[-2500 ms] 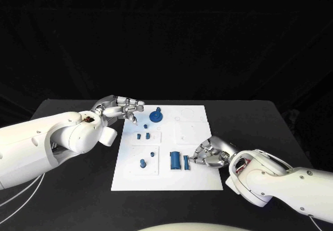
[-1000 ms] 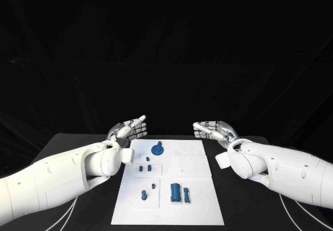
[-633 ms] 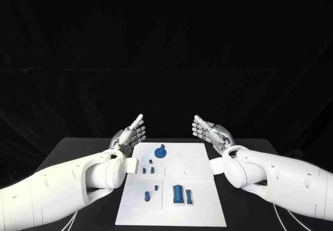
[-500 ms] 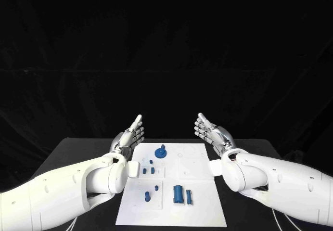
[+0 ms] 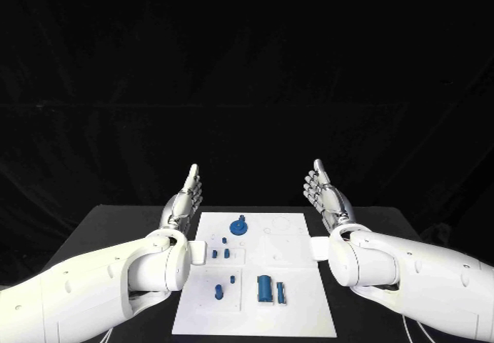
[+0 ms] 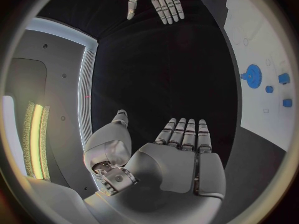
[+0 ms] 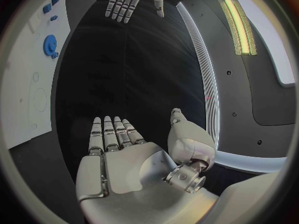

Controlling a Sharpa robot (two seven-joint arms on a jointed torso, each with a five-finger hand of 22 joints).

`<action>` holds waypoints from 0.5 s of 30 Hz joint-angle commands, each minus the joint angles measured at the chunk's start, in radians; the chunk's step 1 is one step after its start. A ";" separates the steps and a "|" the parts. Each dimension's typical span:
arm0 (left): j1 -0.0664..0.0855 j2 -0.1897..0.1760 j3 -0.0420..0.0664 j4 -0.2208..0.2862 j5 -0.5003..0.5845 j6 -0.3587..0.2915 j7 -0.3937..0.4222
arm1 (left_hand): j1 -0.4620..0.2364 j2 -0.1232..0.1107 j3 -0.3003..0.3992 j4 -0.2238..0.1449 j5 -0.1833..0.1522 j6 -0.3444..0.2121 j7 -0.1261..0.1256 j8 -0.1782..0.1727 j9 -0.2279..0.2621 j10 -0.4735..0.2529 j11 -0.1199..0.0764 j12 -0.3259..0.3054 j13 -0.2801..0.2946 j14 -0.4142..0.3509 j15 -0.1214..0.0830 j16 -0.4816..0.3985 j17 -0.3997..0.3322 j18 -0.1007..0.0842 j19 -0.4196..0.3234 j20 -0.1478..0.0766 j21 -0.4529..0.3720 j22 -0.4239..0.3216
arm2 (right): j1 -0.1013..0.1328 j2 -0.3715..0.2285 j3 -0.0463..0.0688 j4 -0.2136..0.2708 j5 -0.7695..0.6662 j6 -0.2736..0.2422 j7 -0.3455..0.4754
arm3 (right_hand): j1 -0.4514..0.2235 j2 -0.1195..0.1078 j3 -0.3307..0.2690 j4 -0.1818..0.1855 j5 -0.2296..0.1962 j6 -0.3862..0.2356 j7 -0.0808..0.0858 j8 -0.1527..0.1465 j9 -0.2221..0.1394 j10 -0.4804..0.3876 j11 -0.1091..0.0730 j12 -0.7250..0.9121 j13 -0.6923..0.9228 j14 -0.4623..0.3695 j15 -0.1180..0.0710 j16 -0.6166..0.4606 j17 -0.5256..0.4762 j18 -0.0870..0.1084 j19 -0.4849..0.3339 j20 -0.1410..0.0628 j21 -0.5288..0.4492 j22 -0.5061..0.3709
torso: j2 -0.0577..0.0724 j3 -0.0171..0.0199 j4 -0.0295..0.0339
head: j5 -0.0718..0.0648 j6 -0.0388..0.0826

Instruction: Assemble the parts on the task board

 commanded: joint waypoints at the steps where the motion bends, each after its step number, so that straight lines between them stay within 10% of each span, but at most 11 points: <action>1: 0.000 0.001 0.001 0.003 -0.020 -0.021 0.028 | -0.101 0.000 -0.008 0.002 -0.005 -0.066 -0.001 -0.007 -0.001 -0.067 -0.005 -0.006 -0.001 -0.062 -0.004 -0.007 -0.001 -0.022 -0.057 -0.020 -0.004 -0.002 | 0.000 0.000 0.001 0.002 0.011 -0.018 0.028 | -0.100 0.000 0.000 -0.004 -0.009 -0.068 -0.007 -0.007 -0.002 -0.074 -0.003 -0.004 -0.001 -0.075 -0.002 -0.004 -0.001 -0.014 -0.058 -0.017 -0.005 -0.082 | 0.000 -0.0001 0.0000 | 0.000 0.000; 15: 0.000 0.001 0.001 0.003 -0.020 -0.021 0.028 | -0.197 0.000 -0.008 0.002 -0.005 -0.128 -0.001 -0.007 -0.001 -0.128 -0.005 -0.006 -0.001 -0.118 -0.004 -0.007 -0.001 -0.022 -0.177 -0.020 -0.004 -0.002 | 0.000 0.000 0.001 0.002 0.011 -0.018 0.028 | -0.192 0.000 0.000 -0.004 -0.009 -0.131 -0.007 -0.007 -0.002 -0.142 -0.003 -0.004 -0.001 -0.145 -0.002 -0.004 -0.001 -0.014 -0.110 -0.017 -0.005 -0.082 | 0.000 -0.0001 0.0000 | 0.000 0.000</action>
